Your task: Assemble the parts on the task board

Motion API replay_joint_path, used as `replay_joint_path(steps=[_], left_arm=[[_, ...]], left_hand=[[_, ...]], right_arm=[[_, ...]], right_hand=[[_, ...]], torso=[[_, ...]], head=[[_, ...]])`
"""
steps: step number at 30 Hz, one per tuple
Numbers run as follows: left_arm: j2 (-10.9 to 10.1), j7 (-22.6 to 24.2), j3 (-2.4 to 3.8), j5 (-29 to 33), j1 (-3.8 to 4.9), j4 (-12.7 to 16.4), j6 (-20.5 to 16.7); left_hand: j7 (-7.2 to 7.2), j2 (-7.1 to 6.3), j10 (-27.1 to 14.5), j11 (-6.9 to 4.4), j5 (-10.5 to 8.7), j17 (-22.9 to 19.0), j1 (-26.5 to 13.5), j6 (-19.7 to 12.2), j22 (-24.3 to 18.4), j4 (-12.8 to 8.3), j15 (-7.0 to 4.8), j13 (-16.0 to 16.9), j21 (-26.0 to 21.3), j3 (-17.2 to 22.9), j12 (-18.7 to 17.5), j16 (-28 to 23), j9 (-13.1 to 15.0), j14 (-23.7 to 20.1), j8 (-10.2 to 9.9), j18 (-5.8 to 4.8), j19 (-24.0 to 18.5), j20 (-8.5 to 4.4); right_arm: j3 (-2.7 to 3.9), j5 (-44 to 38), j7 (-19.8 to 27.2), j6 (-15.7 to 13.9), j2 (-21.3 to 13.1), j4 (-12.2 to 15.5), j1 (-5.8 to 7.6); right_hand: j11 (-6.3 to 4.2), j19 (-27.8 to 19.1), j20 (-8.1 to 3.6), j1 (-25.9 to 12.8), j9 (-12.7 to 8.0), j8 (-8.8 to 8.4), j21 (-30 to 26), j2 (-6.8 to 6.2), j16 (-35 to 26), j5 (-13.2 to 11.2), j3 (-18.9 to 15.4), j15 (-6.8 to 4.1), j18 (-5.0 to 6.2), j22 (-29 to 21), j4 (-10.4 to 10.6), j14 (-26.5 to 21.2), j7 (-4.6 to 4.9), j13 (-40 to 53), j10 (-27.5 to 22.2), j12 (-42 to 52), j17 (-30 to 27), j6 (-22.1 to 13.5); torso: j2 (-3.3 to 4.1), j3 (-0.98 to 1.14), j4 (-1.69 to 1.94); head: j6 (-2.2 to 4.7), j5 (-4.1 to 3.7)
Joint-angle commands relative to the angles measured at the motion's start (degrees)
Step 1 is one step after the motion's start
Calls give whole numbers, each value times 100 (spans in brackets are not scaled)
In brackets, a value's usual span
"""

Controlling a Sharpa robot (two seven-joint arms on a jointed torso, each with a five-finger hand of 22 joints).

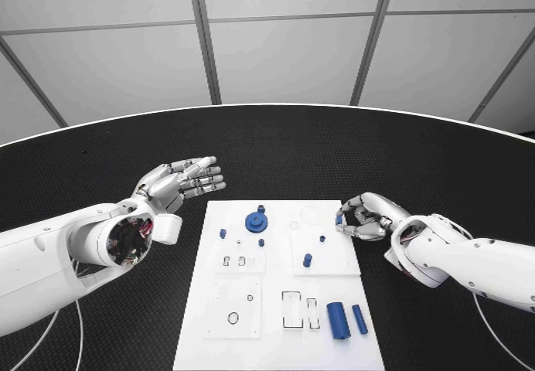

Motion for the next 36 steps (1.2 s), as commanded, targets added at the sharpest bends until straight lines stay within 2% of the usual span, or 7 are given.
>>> replay_joint_path(steps=[1,9,25,26,27,28,36], left_arm=[[0,0,0,0,0,0,1],[-2,-3,0,0,0,1,1],[-10,-2,0,0,1,4,-4],[-11,-2,0,0,1,3,-4],[-11,-2,0,0,1,2,-3],[-12,-2,0,0,1,1,-2],[-1,-4,0,0,0,-36,11]], left_hand=[[412,-24,-19,5,-35,1,14,36,-5,-10,-15,3,-16,28,7,-21,4,-40,-27,45,-6,7],[412,-24,-19,5,-35,1,14,36,-5,-10,-15,3,-16,28,7,-21,4,-40,-27,45,-6,7],[416,-26,-22,8,-34,2,14,23,-8,-18,-14,2,-17,39,4,-26,1,-39,-33,44,-5,7],[416,-26,-22,8,-34,2,14,23,-8,-18,-14,2,-17,39,4,-26,1,-39,-33,44,-5,7],[416,-26,-22,8,-34,2,14,23,-8,-18,-14,2,-17,39,4,-26,1,-39,-33,44,-5,7],[416,-26,-22,8,-34,2,14,23,-8,-18,-14,2,-17,39,4,-26,1,-39,-33,44,-5,7],[416,-26,-22,8,-34,2,14,23,-8,-18,-14,2,-17,39,4,-26,1,-39,-33,44,-5,7]], right_arm=[[0,0,-4,8,10,-9,0],[0,0,-15,-12,45,-46,0],[1,0,-8,-160,79,-65,0],[1,0,-4,-171,78,-58,0],[1,0,-1,-182,77,-50,0],[1,0,3,-193,74,-39,0],[10,0,-22,-240,-16,230,2]], right_hand=[[-26,316,-6,4,7,40,31,47,39,-21,51,-19,-74,782,-3,581,4,1056,231,21,1355,59],[-48,326,-22,-7,16,69,51,102,45,-20,109,-36,-80,807,-21,585,-20,1082,256,49,1373,129],[-178,337,-119,28,126,300,70,271,54,1,287,-148,-85,838,-200,591,-169,1118,291,84,1400,400],[-181,336,-124,33,132,309,68,281,54,-12,300,-153,-85,836,-215,591,-173,1120,293,86,1398,401],[-191,338,-142,42,153,339,71,324,56,-268,391,-168,-87,843,-281,593,-176,1121,295,86,1405,380],[-192,340,-145,44,158,347,76,329,58,-303,413,-167,-88,848,-299,594,-180,1121,295,85,1410,377],[-197,346,-150,57,173,369,86,360,70,-330,488,-170,-92,863,-352,601,-183,1124,298,87,1443,367]], torso=[[1,1,1],[3,-1,3],[-1,0,2],[-1,0,2],[-3,1,3],[-4,1,3],[-36,4,-25]], head=[[-7,2],[-12,2],[-35,12],[-35,12],[-35,9],[-36,9],[-42,14]])
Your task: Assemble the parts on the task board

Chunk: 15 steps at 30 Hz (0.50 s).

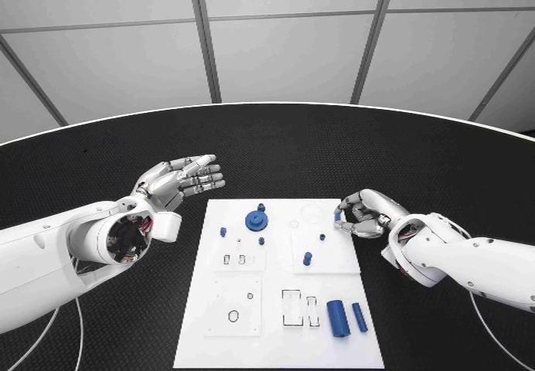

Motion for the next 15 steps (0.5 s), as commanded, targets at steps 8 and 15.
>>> replay_joint_path(steps=[8,15], left_arm=[[109,-13,-1,0,-1,-169,23],[231,-24,-6,0,-22,-322,59]], left_hand=[[418,-26,-23,9,-34,4,14,29,-7,-7,-14,1,-17,32,3,-28,2,-36,-34,44,-4,7],[413,-16,3,2,-35,12,9,97,-10,-11,-21,5,-13,52,15,-18,13,-6,-15,48,6,6]], right_arm=[[50,0,-250,79,-80,674,169],[64,-175,-422,243,266,1022,391]], right_hand=[[-12,345,-20,-82,66,6,12,85,44,16,85,-26,-91,852,4,609,11,1098,276,-10,1496,-83],[-2,350,-14,-126,69,4,22,83,48,39,96,-18,-94,864,9,612,21,1097,274,-11,1506,-114]], torso=[[-121,-18,-53],[-241,-71,-56]], head=[[-25,23],[-79,134]])
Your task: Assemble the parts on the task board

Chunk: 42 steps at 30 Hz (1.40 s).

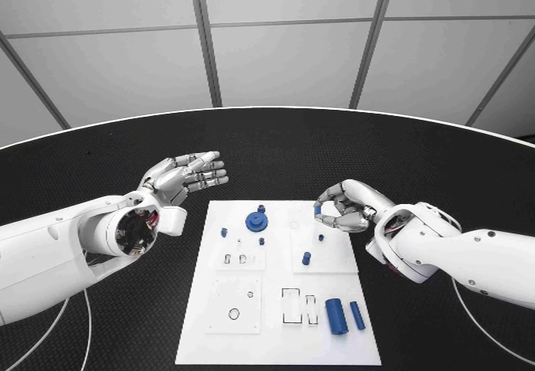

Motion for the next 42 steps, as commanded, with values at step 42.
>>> replay_joint_path(steps=[42], left_arm=[[490,-33,-4,-1,-59,-595,150]], left_hand=[[388,-3,75,-19,-36,23,-5,126,-12,-3,-41,10,-5,81,37,-3,21,50,15,58,29,5]], right_arm=[[-40,-902,-492,836,2319,-1023,-691]], right_hand=[[48,339,24,-122,101,15,-12,-4,4,282,127,26,-85,834,-143,612,67,1104,267,-8,1507,-191]], torso=[[-187,-107,36]], head=[[-285,722]])
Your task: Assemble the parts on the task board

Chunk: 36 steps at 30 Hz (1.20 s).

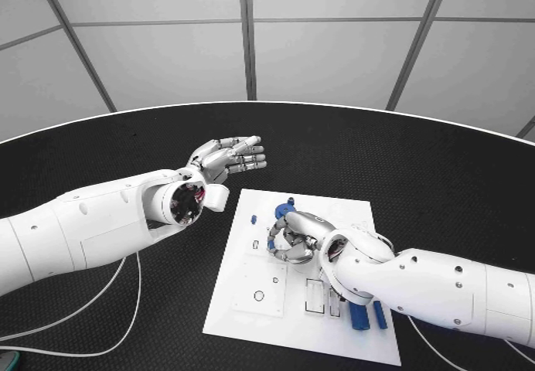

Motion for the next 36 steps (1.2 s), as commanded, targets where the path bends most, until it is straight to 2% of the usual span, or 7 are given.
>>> replay_joint_path(steps=[1,7,15,36], left_arm=[[0,-1,0,0,0,-2,0],[-3,-5,0,0,0,-9,4],[-16,-8,0,0,0,-31,4],[-37,-17,-1,0,0,-21,4]], left_hand=[[351,-3,54,2,-36,8,-5,49,-9,-1,-20,6,-5,48,37,-3,6,29,15,57,29,5],[351,-3,54,2,-36,8,-5,49,-9,-1,-20,6,-5,48,37,-3,6,29,15,57,29,5],[351,-3,54,2,-36,8,-5,49,-9,-1,-20,6,-5,48,37,-3,6,29,15,57,29,5],[351,-3,54,2,-36,8,-5,49,-9,-1,-20,6,-5,48,37,-3,6,29,15,57,29,5]], right_arm=[[0,-104,-8,-12,-5,4,-14],[0,-241,-30,-51,-39,49,-30],[0,-275,-68,-65,-81,60,-35],[0,-281,-210,-102,-30,-85,-35]], right_hand=[[48,337,24,-54,-8,20,-16,-9,5,30,7,22,-85,831,-19,615,-3,1108,269,-5,1508,-36],[48,339,24,-55,-8,20,-12,-9,5,32,6,23,-86,836,-20,615,-3,1111,271,-2,1508,-36],[48,339,24,-55,-8,20,-12,-9,5,32,6,23,-86,836,-20,615,-3,1111,271,-2,1508,-36],[49,340,27,-69,-1,31,-12,-20,5,54,2,25,-86,837,-30,615,-4,1111,271,-2,1508,-30]], torso=[[10,12,-7],[4,20,-19],[7,8,-6],[24,14,-6]], head=[[-19,-2],[-41,-8],[-53,-27],[-53,-69]])
